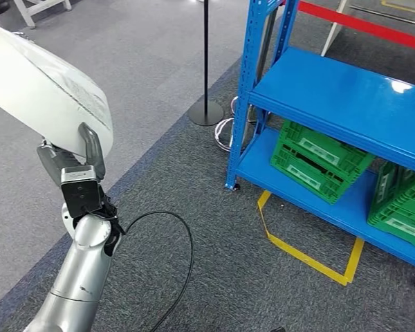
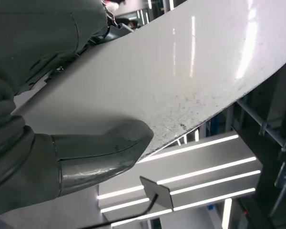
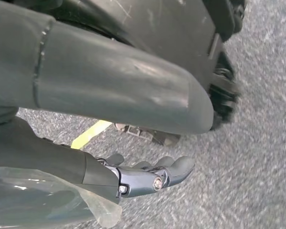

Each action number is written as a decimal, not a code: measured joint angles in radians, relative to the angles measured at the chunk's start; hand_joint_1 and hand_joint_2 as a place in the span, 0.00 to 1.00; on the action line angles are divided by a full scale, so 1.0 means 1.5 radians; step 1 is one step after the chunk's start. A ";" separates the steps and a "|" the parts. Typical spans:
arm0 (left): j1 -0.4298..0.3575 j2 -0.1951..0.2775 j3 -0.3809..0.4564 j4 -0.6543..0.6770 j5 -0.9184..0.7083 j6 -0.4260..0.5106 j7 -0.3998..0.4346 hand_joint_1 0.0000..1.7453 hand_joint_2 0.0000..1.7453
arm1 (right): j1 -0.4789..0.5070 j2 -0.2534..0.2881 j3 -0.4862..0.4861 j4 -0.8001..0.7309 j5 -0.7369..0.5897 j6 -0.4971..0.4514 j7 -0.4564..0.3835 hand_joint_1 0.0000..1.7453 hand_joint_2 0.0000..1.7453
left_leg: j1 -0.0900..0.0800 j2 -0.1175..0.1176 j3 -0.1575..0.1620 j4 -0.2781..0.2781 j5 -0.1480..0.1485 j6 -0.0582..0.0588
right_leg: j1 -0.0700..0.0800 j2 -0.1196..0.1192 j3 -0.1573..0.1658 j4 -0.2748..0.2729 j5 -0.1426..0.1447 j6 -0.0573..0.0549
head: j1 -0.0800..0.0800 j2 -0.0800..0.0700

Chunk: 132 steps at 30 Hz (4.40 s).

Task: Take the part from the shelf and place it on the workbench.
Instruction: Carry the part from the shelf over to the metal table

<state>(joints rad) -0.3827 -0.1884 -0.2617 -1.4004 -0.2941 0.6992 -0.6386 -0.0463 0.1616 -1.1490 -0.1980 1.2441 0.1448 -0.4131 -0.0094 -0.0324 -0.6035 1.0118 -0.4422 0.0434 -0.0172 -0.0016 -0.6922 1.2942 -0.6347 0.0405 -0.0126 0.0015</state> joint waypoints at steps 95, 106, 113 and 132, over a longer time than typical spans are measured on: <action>0.000 -0.005 0.003 -0.003 0.007 -0.001 0.002 1.00 1.00 | -0.001 -0.003 -0.003 0.000 0.011 0.014 -0.011 0.00 0.00 | 0.003 -0.034 -0.007 0.009 -0.003 0.000 | -0.004 0.017 0.012 -0.085 0.076 0.003 | -0.003 0.000; -0.004 -0.001 0.009 -0.002 0.009 0.001 0.001 1.00 1.00 | 0.001 -0.001 -0.003 0.000 0.013 0.018 -0.012 0.00 0.00 | 0.007 0.012 -0.085 0.171 -0.082 -0.036 | -0.004 -0.004 0.075 -0.182 0.094 -0.025 | -0.011 0.000; -0.005 0.000 0.010 -0.002 0.009 0.001 0.001 1.00 1.00 | -0.001 0.000 -0.003 0.000 0.014 0.018 -0.012 0.00 0.00 | -0.004 0.071 -0.014 0.023 -0.001 -0.023 | 0.003 -0.062 0.097 -0.181 0.075 -0.014 | -0.011 0.000; -0.009 -0.003 0.012 0.001 0.010 0.000 0.001 1.00 1.00 | -0.002 0.002 -0.003 0.000 0.017 0.023 -0.014 0.00 0.00 | 0.007 -0.053 -0.016 0.019 -0.008 -0.024 | -0.001 0.037 0.072 -0.181 0.097 -0.013 | -0.003 0.000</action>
<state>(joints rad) -0.3969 -0.1926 -0.2434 -1.3990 -0.2793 0.6990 -0.6371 -0.0494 0.1651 -1.1538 -0.1974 1.2692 0.1785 -0.4342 0.0014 -0.1113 -0.6272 1.0399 -0.4545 0.0078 -0.0185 0.0534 -0.5846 1.0230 -0.4895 0.0213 -0.0166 0.0016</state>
